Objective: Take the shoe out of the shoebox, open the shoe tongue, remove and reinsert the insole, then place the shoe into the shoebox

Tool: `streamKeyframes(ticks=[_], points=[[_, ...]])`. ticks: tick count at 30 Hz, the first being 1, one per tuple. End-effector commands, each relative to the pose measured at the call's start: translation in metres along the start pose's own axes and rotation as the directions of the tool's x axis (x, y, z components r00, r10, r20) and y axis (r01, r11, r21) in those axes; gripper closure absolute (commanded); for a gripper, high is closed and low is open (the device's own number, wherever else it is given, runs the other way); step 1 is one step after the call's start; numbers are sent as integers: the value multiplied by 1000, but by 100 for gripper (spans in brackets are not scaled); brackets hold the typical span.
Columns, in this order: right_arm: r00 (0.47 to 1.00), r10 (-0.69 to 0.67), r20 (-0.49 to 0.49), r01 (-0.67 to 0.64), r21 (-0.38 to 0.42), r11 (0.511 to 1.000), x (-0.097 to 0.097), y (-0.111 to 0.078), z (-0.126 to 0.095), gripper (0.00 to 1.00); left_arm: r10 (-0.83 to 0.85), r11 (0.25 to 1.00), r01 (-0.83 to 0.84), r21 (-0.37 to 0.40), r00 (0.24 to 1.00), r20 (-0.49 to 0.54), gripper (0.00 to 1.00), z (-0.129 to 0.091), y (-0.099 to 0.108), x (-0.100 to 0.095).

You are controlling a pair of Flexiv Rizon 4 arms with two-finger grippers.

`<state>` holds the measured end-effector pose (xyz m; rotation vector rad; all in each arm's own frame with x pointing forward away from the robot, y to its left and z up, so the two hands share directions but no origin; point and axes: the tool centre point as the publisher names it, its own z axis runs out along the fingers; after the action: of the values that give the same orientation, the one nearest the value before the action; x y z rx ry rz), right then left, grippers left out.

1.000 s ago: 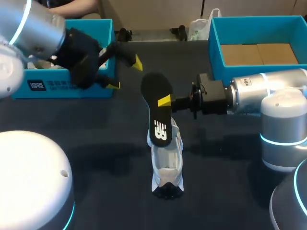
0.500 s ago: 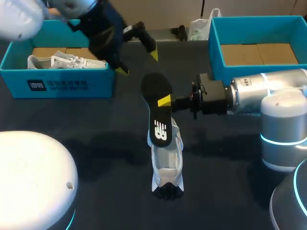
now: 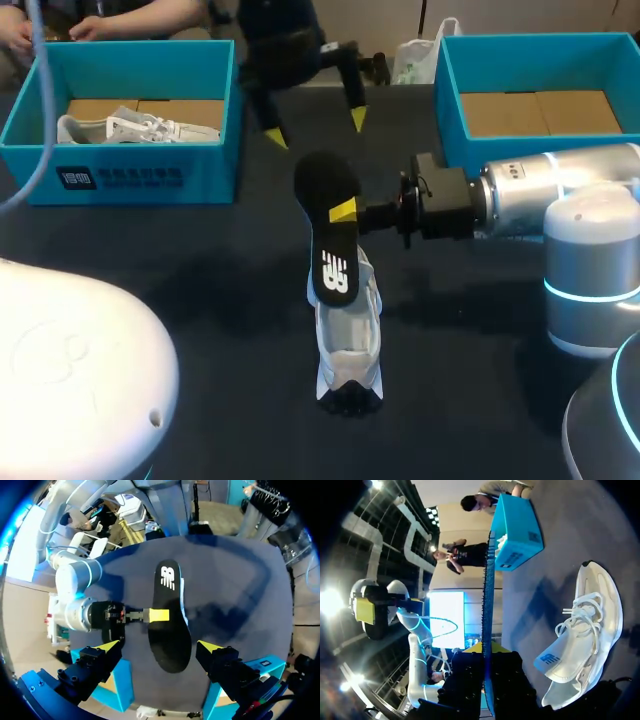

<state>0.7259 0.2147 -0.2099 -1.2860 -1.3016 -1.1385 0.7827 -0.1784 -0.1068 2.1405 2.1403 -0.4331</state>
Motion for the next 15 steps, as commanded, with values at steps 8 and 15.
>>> streamKeyframes(ticks=[8, 15], points=[[1000, 1, 1, -1, -2, 1000, 0, 0, 1, 100, 12, 998, 2, 55, 969, -246, 0, 12, 6, -15], [1000, 1, 1, -1, -2, 1000, 0, 0, 1, 100, 29, 999, -29, 23, 1000, -12, 0, 15, -3, 6]])
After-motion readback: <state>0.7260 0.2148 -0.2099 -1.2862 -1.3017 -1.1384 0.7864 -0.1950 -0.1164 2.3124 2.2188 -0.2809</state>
